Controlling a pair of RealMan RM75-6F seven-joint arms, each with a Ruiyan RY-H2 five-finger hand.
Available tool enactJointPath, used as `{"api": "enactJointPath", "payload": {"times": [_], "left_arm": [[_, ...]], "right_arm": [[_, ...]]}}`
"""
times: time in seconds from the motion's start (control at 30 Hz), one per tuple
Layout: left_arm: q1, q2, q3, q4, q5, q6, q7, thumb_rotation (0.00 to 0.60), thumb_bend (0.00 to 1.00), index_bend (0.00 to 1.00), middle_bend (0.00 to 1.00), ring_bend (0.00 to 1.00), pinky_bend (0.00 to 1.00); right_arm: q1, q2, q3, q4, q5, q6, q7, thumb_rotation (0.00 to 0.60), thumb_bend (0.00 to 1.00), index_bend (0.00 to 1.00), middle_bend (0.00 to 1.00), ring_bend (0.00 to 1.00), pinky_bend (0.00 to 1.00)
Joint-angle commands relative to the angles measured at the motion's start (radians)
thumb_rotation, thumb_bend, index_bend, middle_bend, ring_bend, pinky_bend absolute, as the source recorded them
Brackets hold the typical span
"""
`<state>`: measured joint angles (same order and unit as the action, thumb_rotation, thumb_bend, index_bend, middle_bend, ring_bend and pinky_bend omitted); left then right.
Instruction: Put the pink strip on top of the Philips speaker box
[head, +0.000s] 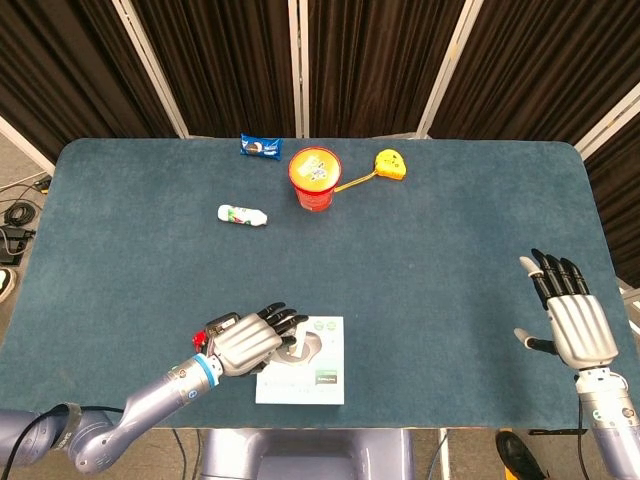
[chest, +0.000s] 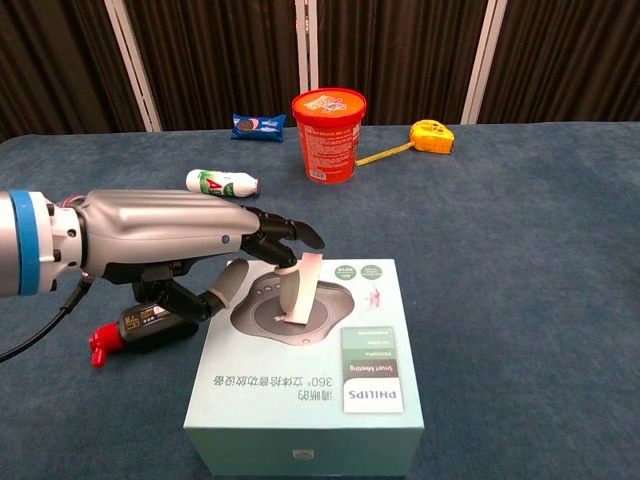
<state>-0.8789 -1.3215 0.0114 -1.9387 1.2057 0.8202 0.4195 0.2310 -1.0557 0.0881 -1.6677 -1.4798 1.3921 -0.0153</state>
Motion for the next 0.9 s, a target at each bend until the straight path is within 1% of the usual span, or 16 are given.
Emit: {"api": "enactJointPath", "payload": {"times": [0.03,0.27,0.47,0.63,0.9], "left_arm": [[0.004,0.006,0.002,-0.005,0.011,0.006,-0.002,0.600,1.00,0.34,0.00,0.00,0.00],[0.008,0.004,0.015,-0.003,0.023,-0.004,-0.004,0.600,1.00,0.34,0.00,0.00,0.00],[0.006,-0.010,0.023,0.006,0.007,-0.009,0.021,0.600,1.00,0.35,0.00,0.00,0.00],[0.006,-0.012,0.017,-0.001,-0.003,0.001,0.030,0.600,1.00,0.35,0.00,0.00,0.00],[0.011,-0.009,-0.001,-0.008,0.018,0.020,0.008,0.600,1.00,0.34,0.00,0.00,0.00]], "right_arm": [[0.000,0.000,0.001,0.000,0.000,-0.001,0.001,0.600,0.03,0.00,0.00,0.00,0.00],[-0.003,0.002,0.004,-0.001,0.001,-0.001,0.003,0.600,0.03,0.00,0.00,0.00,0.00],[-0.006,0.005,0.007,-0.002,0.000,0.000,0.007,0.600,0.03,0.00,0.00,0.00,0.00],[-0.008,0.007,0.009,-0.002,0.000,0.000,0.011,0.600,0.03,0.00,0.00,0.00,0.00],[-0.009,0.008,0.011,-0.001,0.000,-0.001,0.013,0.600,0.03,0.00,0.00,0.00,0.00]]}}
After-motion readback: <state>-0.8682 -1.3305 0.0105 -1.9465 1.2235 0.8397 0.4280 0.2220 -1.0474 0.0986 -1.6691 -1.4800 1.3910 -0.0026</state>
